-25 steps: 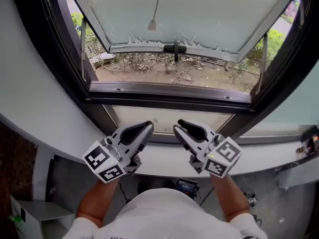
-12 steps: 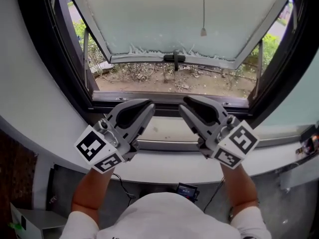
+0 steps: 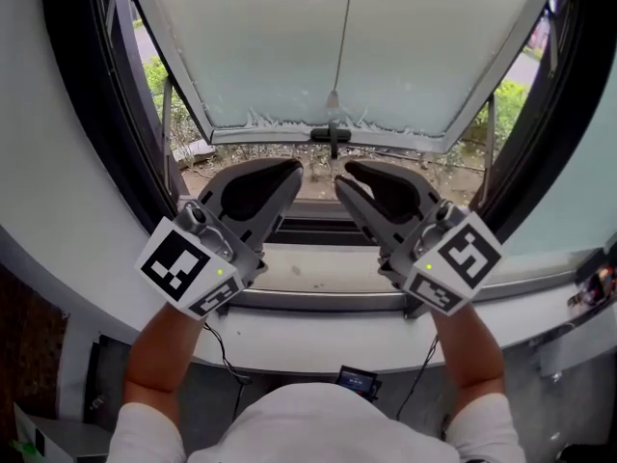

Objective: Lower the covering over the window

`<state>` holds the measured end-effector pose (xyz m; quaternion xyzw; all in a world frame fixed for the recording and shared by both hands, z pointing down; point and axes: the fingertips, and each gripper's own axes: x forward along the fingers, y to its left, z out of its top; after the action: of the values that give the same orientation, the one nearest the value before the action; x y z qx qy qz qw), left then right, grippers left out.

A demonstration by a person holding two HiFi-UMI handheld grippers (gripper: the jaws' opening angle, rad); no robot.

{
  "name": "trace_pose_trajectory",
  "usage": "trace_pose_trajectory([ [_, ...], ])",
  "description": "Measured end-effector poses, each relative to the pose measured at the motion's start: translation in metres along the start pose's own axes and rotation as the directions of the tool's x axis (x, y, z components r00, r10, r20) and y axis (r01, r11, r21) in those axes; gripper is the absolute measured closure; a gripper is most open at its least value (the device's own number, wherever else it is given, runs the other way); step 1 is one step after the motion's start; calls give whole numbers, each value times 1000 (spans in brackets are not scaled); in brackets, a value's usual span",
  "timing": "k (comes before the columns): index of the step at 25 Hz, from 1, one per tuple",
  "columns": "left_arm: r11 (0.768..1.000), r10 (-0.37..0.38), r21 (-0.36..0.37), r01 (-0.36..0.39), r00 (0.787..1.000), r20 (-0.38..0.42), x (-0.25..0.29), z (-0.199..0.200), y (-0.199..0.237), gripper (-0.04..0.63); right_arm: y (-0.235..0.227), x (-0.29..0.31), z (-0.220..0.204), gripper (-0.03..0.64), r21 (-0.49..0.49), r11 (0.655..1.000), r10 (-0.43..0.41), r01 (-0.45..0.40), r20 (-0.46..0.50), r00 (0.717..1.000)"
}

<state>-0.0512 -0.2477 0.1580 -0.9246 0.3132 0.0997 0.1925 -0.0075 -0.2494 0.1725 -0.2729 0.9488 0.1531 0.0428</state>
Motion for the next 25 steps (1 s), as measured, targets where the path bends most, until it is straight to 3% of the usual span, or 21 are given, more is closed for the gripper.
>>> trace_pose_trajectory([
  [4,992,28,119,-28,1000,6,7,26,15,572,-9,9,29,529,-82,997,-7,9,18,1000],
  [15,943,32,328,-44,999,44,30,92,39,572,-32,27,94,529,-295,954,-44,60,61,997],
  [21,892,74,445,-76,997,23,47,123,58,572,-55,37,126,529,-436,892,-106,122,60,993],
  [25,846,105,523,-106,994,32,63,149,75,572,-72,43,151,529,-545,821,-157,170,71,985],
])
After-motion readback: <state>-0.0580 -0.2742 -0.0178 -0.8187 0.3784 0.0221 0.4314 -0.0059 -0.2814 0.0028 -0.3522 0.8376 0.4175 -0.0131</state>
